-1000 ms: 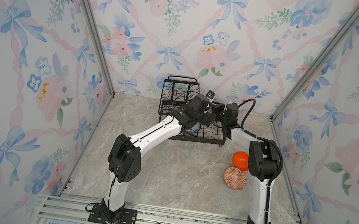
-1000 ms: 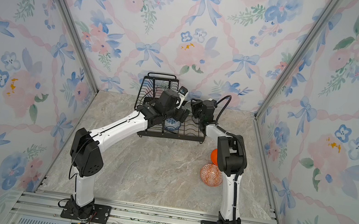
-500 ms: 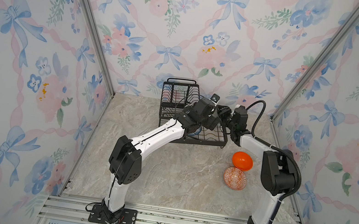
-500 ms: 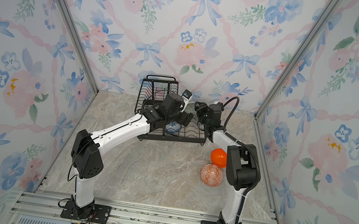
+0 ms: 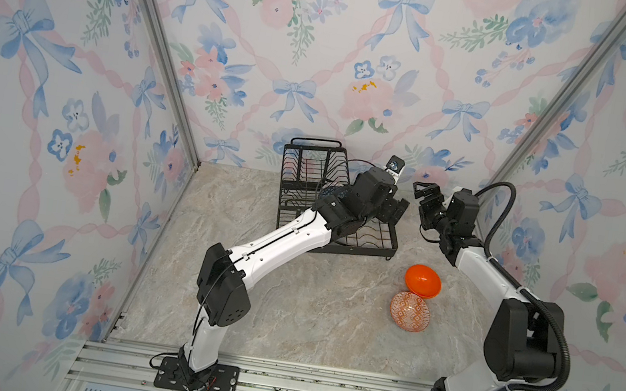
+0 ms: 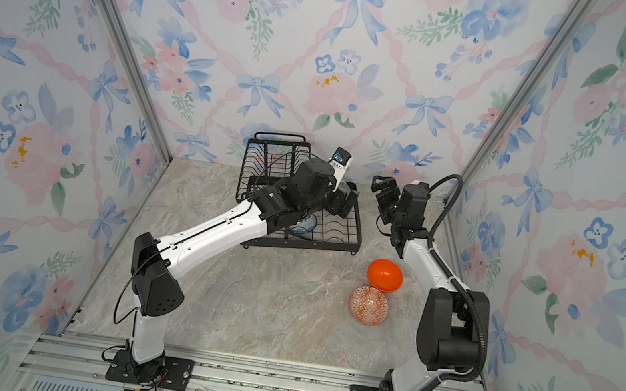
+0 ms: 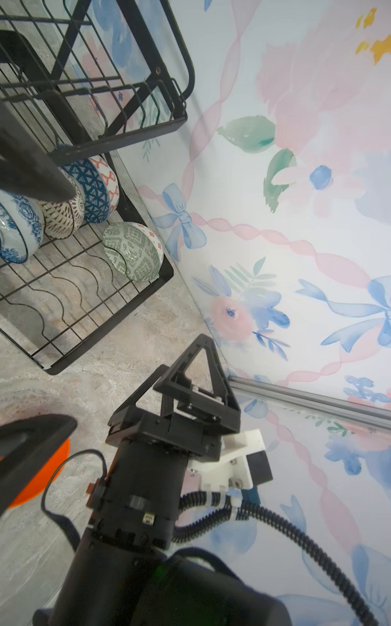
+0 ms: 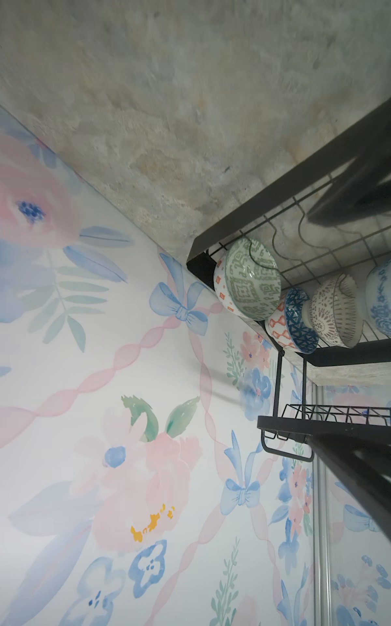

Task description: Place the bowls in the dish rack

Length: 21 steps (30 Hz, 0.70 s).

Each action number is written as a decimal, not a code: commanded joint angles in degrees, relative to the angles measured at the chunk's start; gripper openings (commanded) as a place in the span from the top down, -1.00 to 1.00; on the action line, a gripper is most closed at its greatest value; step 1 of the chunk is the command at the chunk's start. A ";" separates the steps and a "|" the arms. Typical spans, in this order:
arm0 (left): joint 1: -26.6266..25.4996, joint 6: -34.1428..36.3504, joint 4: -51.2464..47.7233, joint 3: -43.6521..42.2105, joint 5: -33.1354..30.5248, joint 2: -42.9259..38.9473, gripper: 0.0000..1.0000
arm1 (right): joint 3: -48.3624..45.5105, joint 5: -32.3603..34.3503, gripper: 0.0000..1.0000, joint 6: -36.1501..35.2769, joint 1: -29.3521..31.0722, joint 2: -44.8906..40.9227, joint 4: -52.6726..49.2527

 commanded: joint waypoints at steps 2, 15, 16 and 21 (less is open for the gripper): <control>-1.37 -1.91 -0.31 2.36 0.32 0.86 -0.96 | -0.75 2.08 -0.94 -7.32 0.15 -5.90 -9.43; -12.05 -7.26 -0.37 -3.84 -2.53 -2.30 -0.96 | -7.79 3.55 -0.94 -12.44 -4.69 -18.09 -27.42; -12.60 -8.83 -0.32 -4.54 -2.74 -2.70 -0.96 | -8.38 3.45 -0.94 -13.04 -5.01 -19.07 -29.37; -14.78 -13.64 -0.34 -7.66 -1.97 -3.39 -0.96 | -10.08 7.06 -0.94 -20.50 -2.84 -23.71 -39.41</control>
